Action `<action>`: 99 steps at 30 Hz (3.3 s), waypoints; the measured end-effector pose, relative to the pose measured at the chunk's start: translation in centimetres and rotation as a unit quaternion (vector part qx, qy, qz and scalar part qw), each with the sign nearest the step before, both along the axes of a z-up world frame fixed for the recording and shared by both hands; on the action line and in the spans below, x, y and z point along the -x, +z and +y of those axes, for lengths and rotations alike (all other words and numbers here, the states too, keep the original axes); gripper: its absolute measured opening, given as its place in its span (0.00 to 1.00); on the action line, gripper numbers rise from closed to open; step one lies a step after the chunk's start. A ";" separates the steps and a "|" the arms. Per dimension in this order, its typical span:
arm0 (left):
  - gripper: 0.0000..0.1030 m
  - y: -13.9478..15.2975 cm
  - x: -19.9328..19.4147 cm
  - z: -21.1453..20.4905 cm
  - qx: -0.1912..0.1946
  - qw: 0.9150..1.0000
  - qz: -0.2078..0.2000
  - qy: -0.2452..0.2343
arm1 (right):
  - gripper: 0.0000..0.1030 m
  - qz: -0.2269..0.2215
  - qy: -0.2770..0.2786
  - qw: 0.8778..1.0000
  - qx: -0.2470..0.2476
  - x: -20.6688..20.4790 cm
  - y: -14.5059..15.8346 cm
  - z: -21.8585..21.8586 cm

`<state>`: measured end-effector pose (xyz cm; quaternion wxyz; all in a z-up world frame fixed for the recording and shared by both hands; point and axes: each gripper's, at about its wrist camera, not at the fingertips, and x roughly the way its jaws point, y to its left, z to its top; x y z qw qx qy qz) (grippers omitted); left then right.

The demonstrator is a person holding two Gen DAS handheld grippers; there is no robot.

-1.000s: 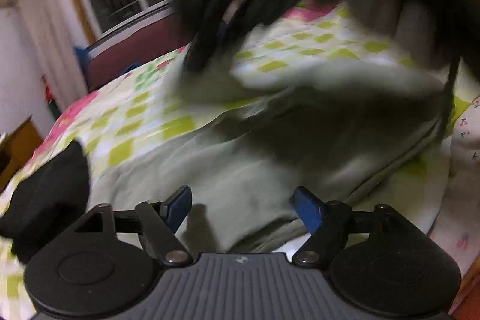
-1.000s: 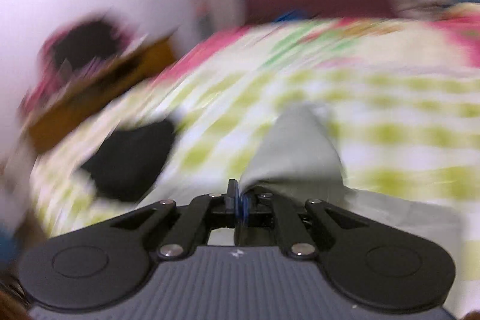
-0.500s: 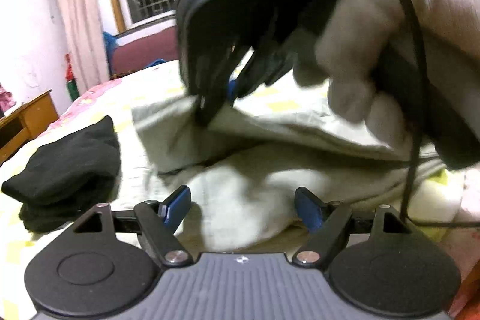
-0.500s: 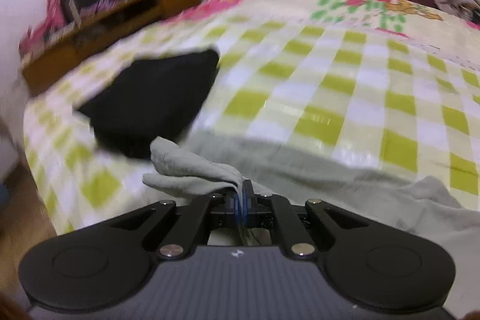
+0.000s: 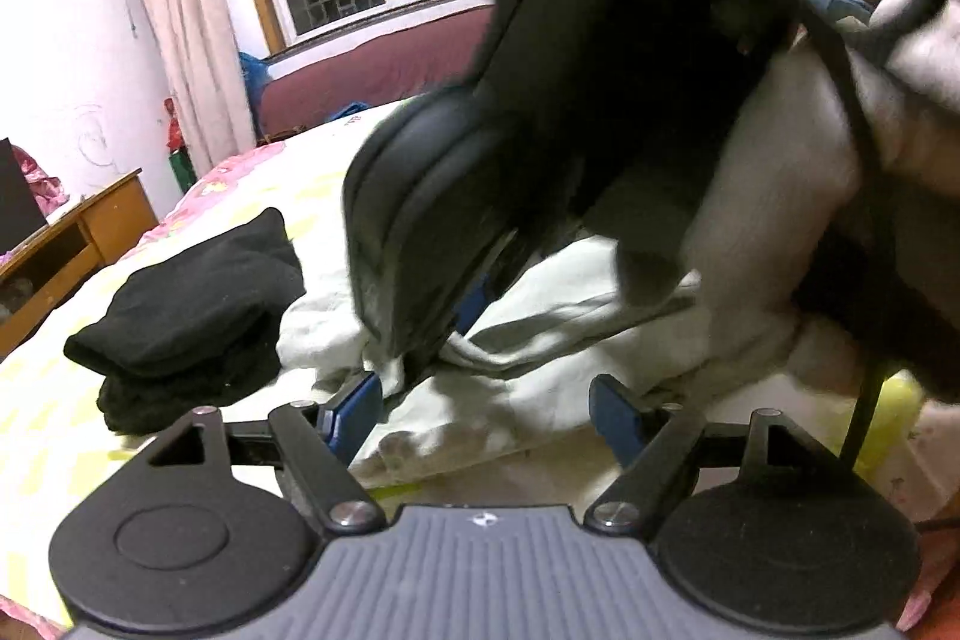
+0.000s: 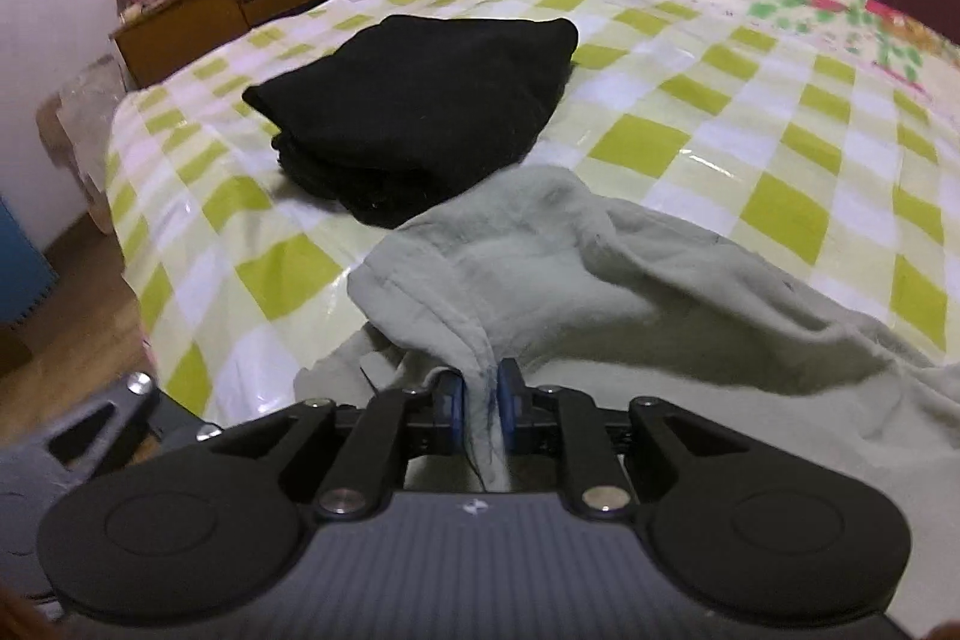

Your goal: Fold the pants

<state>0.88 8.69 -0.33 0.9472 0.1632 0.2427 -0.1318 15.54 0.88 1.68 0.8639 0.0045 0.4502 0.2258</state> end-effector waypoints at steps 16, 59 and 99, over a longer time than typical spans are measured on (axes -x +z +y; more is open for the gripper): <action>0.87 0.1 -0.4 0.3 -0.058 0.995 -0.073 0.038 | 0.37 -0.009 0.030 0.999 -0.023 -0.2 2.2 -4.3; 0.54 1.2 -3.8 2.0 -0.215 0.974 -0.072 -0.002 | 0.34 -0.018 -0.223 0.974 -0.032 5.5 2.5 -24.6; 0.75 -1.5 -5.3 -5.9 -0.277 0.951 -0.078 -0.111 | 0.33 -0.013 -0.183 0.976 0.113 2.7 -0.6 -29.3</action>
